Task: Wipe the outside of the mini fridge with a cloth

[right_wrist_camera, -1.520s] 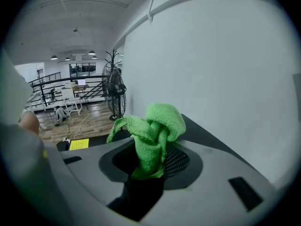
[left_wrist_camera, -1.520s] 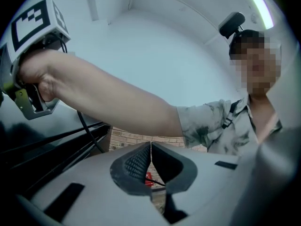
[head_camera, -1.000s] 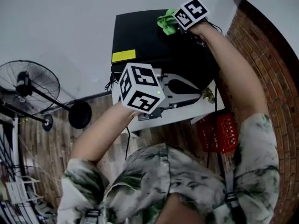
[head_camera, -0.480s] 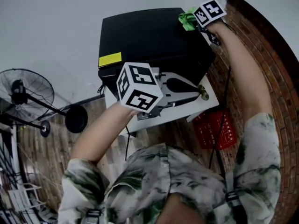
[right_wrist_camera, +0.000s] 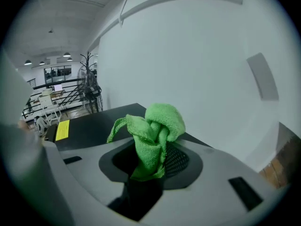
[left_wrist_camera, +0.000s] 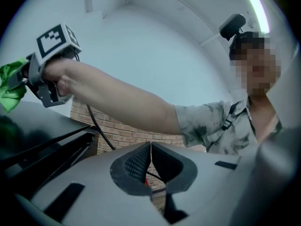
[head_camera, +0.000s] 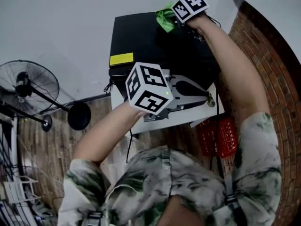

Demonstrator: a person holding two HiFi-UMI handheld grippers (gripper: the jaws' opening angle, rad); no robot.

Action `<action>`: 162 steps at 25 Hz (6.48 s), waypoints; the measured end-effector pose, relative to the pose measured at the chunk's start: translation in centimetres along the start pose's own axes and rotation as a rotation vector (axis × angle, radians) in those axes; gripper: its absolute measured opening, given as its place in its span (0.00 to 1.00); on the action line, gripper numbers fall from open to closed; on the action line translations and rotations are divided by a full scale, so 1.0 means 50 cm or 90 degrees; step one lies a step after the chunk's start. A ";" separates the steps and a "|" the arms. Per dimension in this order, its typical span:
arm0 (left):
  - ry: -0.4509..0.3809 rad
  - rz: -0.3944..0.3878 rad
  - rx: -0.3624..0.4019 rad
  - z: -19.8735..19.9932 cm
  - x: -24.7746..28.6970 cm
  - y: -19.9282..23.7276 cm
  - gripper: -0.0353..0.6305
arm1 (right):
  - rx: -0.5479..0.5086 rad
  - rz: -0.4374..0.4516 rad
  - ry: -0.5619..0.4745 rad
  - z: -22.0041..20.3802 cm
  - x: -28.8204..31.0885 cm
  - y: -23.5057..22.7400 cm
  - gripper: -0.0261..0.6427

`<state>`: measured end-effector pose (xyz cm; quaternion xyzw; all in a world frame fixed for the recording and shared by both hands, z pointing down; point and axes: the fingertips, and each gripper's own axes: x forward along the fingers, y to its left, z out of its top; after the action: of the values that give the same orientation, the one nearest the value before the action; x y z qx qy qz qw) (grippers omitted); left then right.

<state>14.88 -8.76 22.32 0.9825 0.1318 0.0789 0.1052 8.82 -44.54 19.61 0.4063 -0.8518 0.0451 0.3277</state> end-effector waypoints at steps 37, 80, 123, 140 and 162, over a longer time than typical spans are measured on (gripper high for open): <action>-0.016 -0.008 -0.012 0.014 -0.051 0.040 0.09 | 0.090 -0.157 0.088 -0.166 -0.021 -0.253 0.26; -0.026 -0.004 -0.021 0.009 -0.083 0.048 0.09 | -0.021 -0.082 0.084 -0.017 0.143 -0.139 0.26; -0.019 0.039 -0.004 -0.013 0.314 0.010 0.09 | 0.084 -0.106 -0.137 -0.305 -0.264 -0.344 0.26; -0.053 0.098 -0.029 -0.020 0.495 0.172 0.09 | 0.108 0.009 -0.226 -0.324 -0.105 -0.405 0.26; -0.055 0.180 -0.063 -0.033 0.493 0.240 0.09 | 0.228 0.085 -0.172 -0.505 0.147 -0.342 0.26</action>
<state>40.95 -12.99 29.80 0.9874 -0.0166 0.0566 0.1467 31.01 -52.12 40.47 0.4027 -0.8915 0.1621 0.1294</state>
